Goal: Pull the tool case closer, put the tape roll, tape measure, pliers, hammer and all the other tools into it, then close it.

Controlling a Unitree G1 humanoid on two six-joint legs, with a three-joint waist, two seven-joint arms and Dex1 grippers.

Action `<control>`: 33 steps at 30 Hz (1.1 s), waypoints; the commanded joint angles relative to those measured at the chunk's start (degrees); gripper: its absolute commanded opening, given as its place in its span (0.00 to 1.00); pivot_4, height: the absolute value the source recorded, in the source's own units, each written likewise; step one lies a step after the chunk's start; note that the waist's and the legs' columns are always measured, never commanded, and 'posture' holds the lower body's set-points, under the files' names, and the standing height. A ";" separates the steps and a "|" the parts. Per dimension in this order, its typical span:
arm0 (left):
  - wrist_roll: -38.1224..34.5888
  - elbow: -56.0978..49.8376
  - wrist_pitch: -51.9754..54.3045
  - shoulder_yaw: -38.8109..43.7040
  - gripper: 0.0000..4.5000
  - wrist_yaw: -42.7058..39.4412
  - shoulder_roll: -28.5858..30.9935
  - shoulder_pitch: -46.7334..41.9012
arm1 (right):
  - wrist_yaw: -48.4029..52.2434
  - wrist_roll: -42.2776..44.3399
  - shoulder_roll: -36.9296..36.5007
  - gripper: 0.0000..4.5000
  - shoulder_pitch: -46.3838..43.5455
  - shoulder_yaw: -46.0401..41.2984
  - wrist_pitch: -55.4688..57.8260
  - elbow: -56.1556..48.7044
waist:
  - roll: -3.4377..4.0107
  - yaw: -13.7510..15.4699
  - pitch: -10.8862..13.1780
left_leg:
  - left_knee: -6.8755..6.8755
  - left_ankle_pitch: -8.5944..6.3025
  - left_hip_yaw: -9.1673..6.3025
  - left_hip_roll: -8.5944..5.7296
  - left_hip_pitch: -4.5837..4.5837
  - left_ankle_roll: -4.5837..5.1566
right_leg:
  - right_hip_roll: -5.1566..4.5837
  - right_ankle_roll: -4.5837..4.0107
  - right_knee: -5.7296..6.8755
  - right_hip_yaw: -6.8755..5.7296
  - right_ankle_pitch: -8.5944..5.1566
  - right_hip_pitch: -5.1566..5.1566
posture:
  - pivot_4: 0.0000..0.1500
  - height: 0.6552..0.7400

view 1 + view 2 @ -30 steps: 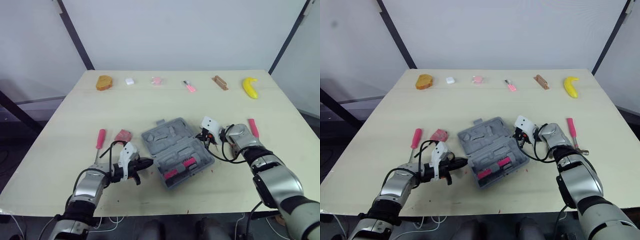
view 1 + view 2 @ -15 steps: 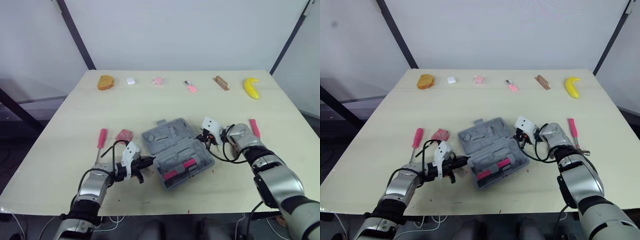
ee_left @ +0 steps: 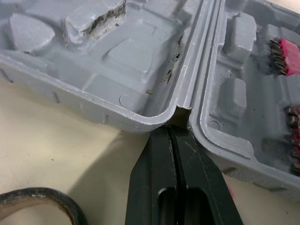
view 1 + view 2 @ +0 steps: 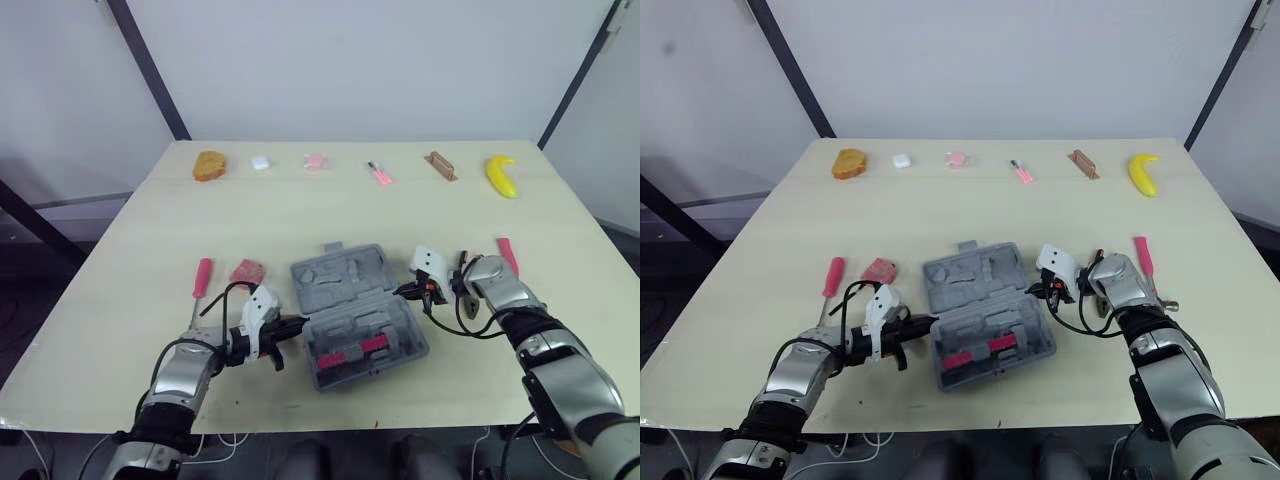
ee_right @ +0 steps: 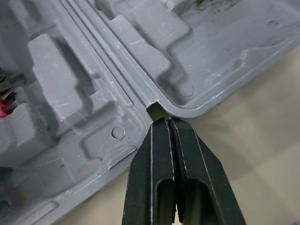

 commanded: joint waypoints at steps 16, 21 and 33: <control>1.42 -8.05 2.88 -6.86 0.00 -5.47 2.08 2.94 | 3.17 8.34 -9.38 0.01 22.03 1.25 23.77 -39.74 | 0.00 0.92 0.00 | 0.03 -0.01 -0.07 -0.10 0.00 0.01 | 0.04 0.01 -0.09 -0.08 -0.01 0.10 | 1.00 1.00; 2.42 -7.84 2.39 -8.33 0.00 -5.64 1.70 2.85 | 1.90 10.16 -11.36 0.01 25.89 0.35 26.98 -44.29 | 0.00 1.54 -0.01 | 0.05 -0.01 -0.06 -0.11 0.00 0.01 | 0.06 0.01 -0.08 -0.07 -0.01 0.10 | 1.00 1.00; 2.44 -9.07 2.93 -9.37 0.00 -6.47 2.21 3.69 | -1.44 12.26 -12.76 0.01 27.92 0.59 27.64 -45.50 | -0.01 1.62 -0.01 | 0.08 -0.01 -0.06 -0.11 0.00 0.02 | 0.08 0.02 -0.08 -0.06 -0.01 0.11 | 1.00 1.00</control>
